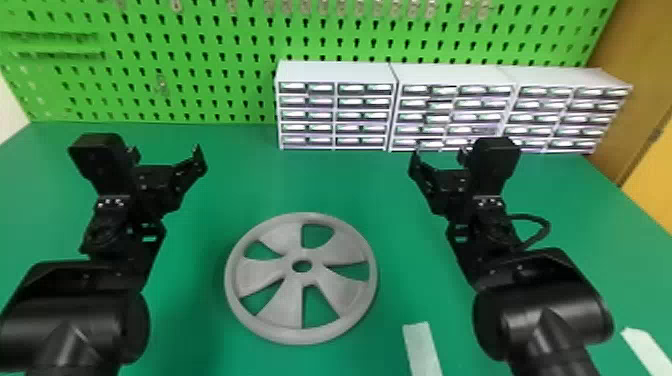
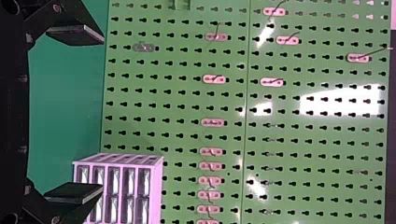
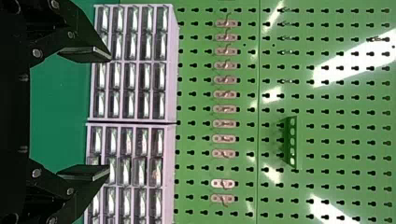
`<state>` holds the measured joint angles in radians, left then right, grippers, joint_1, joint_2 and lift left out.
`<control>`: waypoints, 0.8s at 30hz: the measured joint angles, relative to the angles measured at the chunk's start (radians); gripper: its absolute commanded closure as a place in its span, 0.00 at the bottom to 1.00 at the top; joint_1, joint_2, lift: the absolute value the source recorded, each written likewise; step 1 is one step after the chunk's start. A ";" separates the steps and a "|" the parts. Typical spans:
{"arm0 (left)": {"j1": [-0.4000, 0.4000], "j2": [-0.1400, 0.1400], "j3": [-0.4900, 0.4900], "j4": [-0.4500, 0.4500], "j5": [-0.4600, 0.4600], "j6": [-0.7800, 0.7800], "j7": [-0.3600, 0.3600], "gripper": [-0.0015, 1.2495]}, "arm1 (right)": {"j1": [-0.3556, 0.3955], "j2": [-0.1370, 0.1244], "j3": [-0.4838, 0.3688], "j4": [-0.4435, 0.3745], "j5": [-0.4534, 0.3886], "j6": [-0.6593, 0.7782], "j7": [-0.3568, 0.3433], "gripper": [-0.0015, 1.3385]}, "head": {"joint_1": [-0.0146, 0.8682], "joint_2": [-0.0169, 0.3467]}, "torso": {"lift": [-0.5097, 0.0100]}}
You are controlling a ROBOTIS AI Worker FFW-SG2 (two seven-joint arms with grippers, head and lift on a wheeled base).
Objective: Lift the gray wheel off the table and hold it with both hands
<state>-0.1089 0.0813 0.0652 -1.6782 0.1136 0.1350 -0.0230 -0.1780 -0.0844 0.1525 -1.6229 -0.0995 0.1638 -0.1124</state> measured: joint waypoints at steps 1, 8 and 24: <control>0.000 0.000 0.000 0.000 0.000 0.000 0.000 0.14 | 0.000 0.000 0.000 0.000 0.000 0.001 0.000 0.32 | 0.82 0.09 | 0.79; 0.000 0.000 0.000 0.000 0.001 0.000 0.000 0.14 | -0.004 0.000 0.002 0.000 -0.003 0.014 -0.001 0.32 | 0.82 0.09 | 0.79; 0.001 0.000 0.000 -0.001 0.004 0.000 0.011 0.14 | -0.058 0.012 -0.001 -0.111 -0.057 0.352 -0.041 0.32 | 0.82 0.09 | 0.79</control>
<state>-0.1077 0.0813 0.0653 -1.6788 0.1172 0.1354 -0.0122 -0.2359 -0.0724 0.1514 -1.7344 -0.1561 0.5162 -0.1530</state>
